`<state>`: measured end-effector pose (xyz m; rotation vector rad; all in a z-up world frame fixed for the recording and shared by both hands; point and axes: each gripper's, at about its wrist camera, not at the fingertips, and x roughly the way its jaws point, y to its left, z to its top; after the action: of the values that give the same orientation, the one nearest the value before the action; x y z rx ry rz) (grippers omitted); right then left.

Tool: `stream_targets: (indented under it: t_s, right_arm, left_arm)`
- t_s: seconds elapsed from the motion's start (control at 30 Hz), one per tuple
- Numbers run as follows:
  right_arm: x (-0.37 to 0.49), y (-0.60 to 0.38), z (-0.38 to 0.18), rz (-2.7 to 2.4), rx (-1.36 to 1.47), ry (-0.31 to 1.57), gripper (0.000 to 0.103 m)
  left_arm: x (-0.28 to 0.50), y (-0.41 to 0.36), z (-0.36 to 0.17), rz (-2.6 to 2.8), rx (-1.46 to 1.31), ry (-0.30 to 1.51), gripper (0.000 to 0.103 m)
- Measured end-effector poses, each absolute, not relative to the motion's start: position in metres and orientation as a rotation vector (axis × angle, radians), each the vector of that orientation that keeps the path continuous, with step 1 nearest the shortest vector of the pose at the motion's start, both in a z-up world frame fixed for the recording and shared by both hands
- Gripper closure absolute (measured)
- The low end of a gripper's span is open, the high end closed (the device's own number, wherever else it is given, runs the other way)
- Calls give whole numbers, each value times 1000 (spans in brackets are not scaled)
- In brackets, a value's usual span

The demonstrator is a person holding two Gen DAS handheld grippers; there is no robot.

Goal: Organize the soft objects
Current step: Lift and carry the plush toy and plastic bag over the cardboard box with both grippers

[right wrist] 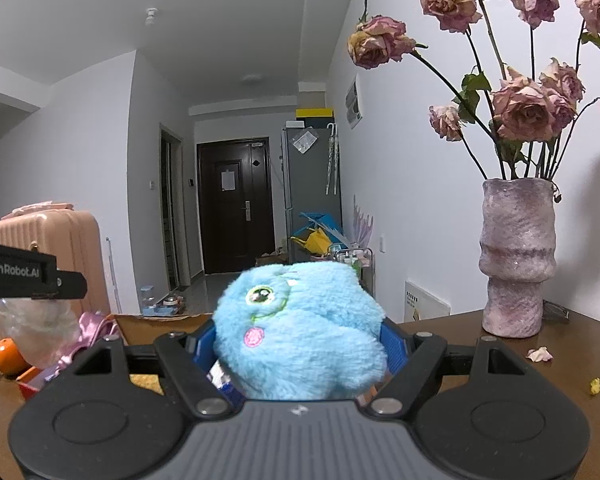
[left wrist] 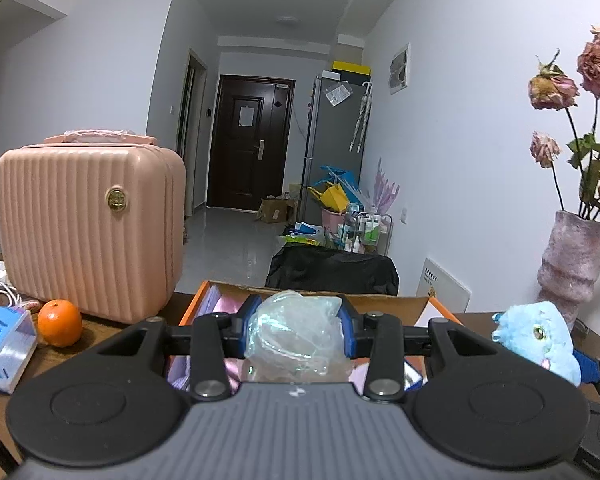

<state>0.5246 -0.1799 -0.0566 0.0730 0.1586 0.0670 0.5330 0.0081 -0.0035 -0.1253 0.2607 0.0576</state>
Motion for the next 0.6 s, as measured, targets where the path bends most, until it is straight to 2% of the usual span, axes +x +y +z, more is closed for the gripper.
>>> stream_targets:
  t_s: [0.6]
  right_arm:
    - [583, -165, -59, 60, 54, 144, 26]
  left_arm:
    - [600, 9, -7, 72, -163, 284, 63]
